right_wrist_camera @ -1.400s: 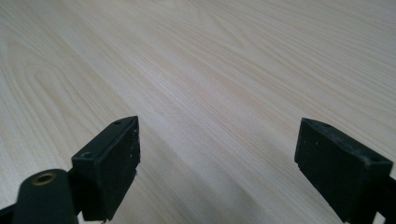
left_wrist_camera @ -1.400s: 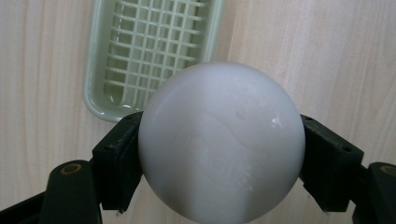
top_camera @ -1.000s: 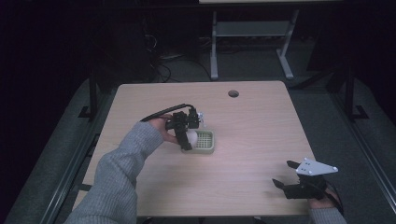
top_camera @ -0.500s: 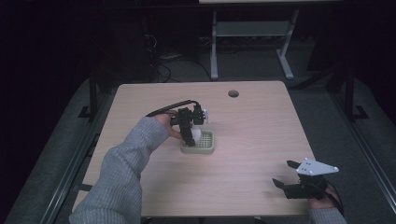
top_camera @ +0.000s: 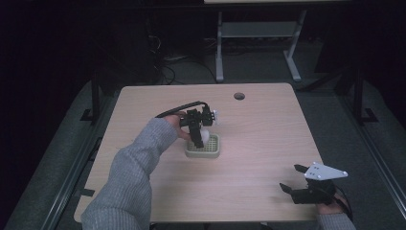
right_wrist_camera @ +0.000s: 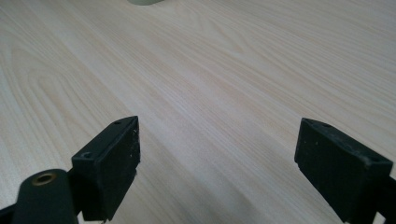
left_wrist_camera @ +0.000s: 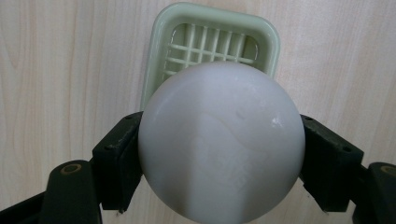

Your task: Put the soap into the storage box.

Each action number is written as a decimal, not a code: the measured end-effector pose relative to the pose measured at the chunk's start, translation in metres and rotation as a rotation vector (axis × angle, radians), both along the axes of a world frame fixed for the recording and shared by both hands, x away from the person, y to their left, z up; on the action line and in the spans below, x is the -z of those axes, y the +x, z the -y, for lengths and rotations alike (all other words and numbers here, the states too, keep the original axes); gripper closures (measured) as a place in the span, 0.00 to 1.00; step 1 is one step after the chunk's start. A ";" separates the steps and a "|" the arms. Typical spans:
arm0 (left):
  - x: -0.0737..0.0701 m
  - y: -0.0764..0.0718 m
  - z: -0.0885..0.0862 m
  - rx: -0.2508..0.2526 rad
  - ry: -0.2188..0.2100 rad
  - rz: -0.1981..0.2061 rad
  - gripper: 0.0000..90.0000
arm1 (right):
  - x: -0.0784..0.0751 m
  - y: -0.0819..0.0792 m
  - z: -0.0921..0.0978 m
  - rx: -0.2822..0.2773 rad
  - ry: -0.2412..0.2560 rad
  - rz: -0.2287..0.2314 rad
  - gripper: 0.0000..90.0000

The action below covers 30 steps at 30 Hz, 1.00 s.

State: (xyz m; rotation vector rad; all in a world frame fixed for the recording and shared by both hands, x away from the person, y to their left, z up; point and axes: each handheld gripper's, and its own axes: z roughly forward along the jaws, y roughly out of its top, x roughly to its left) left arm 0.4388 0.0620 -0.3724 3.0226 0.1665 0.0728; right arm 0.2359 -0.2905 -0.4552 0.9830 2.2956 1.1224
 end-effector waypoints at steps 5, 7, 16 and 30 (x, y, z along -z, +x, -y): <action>0.004 0.002 0.002 0.008 0.007 -0.003 0.26 | 0.000 0.000 0.000 -0.002 0.000 0.001 0.15; 0.006 0.003 0.003 0.005 0.002 0.000 0.26 | 0.000 0.000 0.000 -0.002 0.000 0.002 0.15; 0.016 0.008 0.007 -0.004 0.015 -0.008 0.26 | 0.000 0.000 0.001 -0.004 0.002 0.003 0.15; 0.029 0.012 0.014 0.005 0.032 -0.026 0.26 | -0.001 0.000 0.001 -0.005 0.003 0.007 0.15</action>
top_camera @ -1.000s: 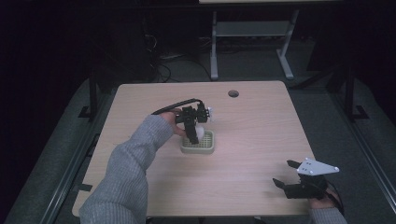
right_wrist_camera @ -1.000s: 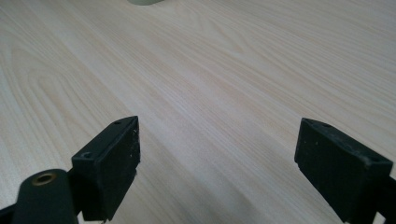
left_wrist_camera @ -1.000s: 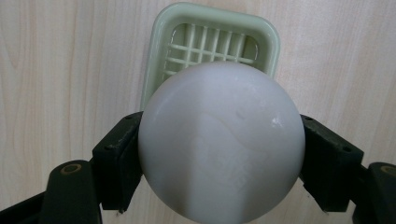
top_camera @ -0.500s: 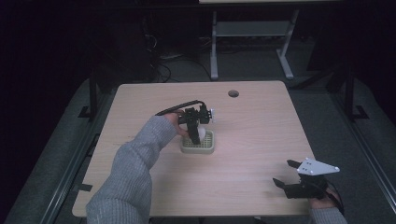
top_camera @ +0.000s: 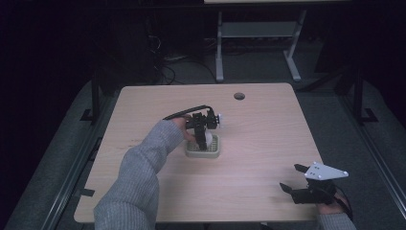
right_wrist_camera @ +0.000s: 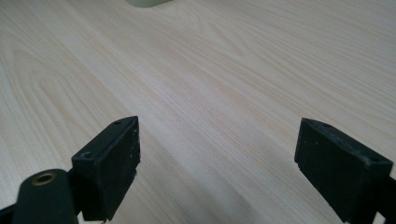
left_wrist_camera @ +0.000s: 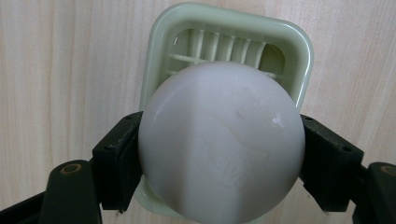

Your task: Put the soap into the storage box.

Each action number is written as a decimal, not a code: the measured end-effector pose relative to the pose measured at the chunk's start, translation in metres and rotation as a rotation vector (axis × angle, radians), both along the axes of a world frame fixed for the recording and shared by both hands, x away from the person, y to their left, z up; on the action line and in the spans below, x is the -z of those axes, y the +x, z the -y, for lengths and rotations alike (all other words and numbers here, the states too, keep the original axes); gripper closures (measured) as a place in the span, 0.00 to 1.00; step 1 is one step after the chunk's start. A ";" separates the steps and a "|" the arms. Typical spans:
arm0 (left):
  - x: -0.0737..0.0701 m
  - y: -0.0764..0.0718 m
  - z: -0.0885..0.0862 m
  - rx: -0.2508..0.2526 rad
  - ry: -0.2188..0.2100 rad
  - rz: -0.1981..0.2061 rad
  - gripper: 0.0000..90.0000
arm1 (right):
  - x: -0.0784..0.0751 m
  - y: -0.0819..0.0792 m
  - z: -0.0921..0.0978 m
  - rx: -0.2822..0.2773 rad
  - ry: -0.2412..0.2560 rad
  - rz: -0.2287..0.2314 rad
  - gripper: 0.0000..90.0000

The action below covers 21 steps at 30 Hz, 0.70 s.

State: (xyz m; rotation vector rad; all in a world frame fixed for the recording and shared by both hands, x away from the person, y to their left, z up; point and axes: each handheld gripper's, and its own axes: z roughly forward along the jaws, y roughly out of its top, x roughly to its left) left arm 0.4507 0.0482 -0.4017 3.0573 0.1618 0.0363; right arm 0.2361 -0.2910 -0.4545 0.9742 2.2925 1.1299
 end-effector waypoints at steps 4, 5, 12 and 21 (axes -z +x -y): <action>0.002 0.000 0.001 0.006 0.011 0.003 0.26 | 0.000 0.000 0.000 0.000 0.005 0.003 0.15; 0.002 0.000 0.001 0.003 0.009 0.001 0.26 | 0.000 0.000 0.000 -0.001 0.007 0.003 0.15; 0.005 0.001 0.002 -0.001 0.010 -0.010 0.26 | -0.001 0.000 0.000 0.000 0.005 0.003 0.15; 0.009 0.001 0.003 0.007 0.024 -0.009 0.26 | -0.001 0.000 0.000 0.000 0.008 0.005 0.15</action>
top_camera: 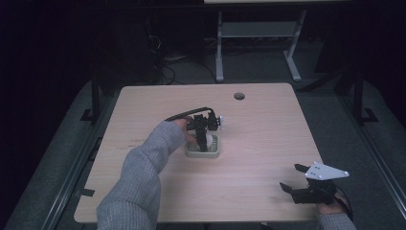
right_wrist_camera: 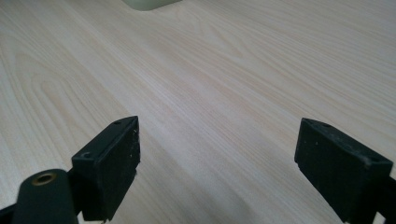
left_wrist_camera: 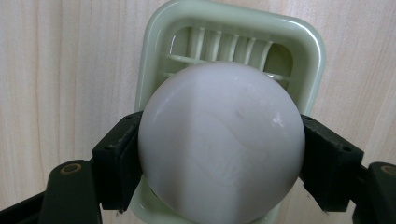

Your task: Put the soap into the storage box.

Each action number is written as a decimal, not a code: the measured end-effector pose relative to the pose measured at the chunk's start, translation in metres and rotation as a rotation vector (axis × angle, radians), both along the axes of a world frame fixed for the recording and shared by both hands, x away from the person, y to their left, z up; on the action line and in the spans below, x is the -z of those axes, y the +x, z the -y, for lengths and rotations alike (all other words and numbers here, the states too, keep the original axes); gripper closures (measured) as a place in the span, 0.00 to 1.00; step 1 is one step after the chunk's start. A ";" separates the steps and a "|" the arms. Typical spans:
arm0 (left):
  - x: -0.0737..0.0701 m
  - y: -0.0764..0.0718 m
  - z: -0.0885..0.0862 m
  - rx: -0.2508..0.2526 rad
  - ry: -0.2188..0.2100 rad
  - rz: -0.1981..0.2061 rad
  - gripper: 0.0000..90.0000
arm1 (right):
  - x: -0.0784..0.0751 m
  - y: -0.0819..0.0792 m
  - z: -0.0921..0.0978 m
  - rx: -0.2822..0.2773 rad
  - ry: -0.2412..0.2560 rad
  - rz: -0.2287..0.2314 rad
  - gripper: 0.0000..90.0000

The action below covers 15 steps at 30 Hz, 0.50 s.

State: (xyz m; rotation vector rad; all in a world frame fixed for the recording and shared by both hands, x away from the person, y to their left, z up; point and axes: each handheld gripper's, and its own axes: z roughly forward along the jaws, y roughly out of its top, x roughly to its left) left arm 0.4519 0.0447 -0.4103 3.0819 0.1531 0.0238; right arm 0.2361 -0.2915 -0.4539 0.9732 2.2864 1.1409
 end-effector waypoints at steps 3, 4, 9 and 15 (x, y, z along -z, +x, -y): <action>0.000 0.000 0.001 -0.002 0.001 0.001 0.26 | 0.000 0.000 0.000 0.002 0.002 0.000 0.15; 0.000 0.000 0.001 -0.003 0.000 -0.001 0.26 | 0.000 0.000 0.000 0.001 0.002 0.000 0.15; 0.000 0.000 0.001 -0.003 0.000 -0.006 0.26 | 0.000 0.000 0.000 0.002 0.002 0.000 0.15; 0.000 0.000 0.001 -0.002 0.003 -0.007 0.26 | 0.000 0.000 0.000 0.001 0.002 0.000 0.15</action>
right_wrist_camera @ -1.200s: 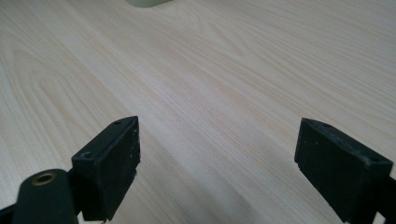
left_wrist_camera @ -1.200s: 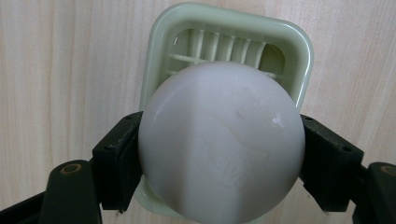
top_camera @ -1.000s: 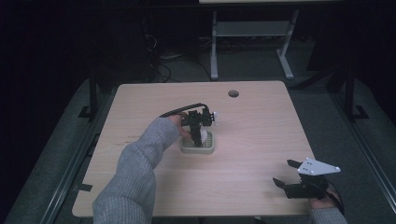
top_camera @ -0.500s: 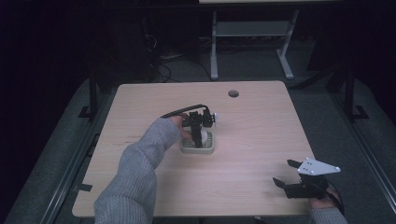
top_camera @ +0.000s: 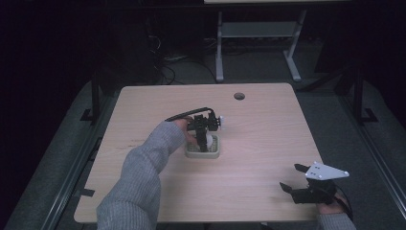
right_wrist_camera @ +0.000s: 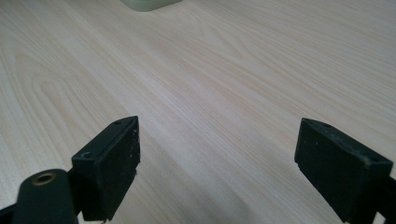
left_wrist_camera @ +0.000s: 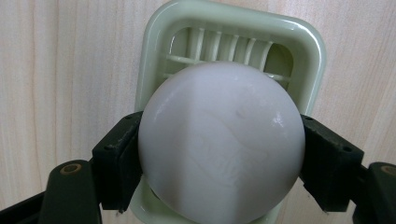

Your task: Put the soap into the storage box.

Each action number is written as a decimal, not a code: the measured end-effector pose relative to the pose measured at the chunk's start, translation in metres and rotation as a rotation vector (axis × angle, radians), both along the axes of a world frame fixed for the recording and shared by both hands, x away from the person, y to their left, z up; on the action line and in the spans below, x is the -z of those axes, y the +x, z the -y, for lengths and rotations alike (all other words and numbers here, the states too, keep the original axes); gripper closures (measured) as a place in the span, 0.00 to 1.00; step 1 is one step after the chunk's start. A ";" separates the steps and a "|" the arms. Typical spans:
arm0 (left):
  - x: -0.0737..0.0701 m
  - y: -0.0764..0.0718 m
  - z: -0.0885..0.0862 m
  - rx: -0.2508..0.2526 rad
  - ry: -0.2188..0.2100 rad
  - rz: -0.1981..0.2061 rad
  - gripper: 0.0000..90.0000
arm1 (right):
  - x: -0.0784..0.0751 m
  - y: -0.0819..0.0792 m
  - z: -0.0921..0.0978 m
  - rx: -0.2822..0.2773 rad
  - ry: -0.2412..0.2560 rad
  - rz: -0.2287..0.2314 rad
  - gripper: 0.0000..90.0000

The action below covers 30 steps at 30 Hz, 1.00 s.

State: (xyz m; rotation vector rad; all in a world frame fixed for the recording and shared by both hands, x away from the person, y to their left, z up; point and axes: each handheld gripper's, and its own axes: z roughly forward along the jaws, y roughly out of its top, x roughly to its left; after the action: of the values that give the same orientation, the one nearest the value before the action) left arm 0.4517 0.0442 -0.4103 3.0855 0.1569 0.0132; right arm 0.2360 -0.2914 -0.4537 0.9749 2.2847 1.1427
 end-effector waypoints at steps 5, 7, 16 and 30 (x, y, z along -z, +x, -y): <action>0.000 0.000 0.000 0.002 0.004 0.002 0.26 | 0.000 0.000 0.000 0.000 0.000 0.002 0.15; 0.000 -0.001 0.001 0.001 0.005 0.004 0.26 | 0.000 0.000 0.001 0.000 0.000 0.002 0.15; -0.009 -0.002 -0.002 -0.013 -0.030 0.013 0.23 | 0.000 0.000 0.000 0.000 0.001 -0.001 0.15; -0.016 -0.007 -0.007 -0.006 -0.029 0.028 0.23 | -0.001 -0.002 0.001 -0.001 -0.005 0.004 0.15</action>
State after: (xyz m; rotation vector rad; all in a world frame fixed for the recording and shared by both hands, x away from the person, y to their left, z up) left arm 0.4449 0.0512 -0.3941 3.0548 0.1637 0.0541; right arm 0.2339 -0.2925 -0.4527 0.9693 2.2845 1.1378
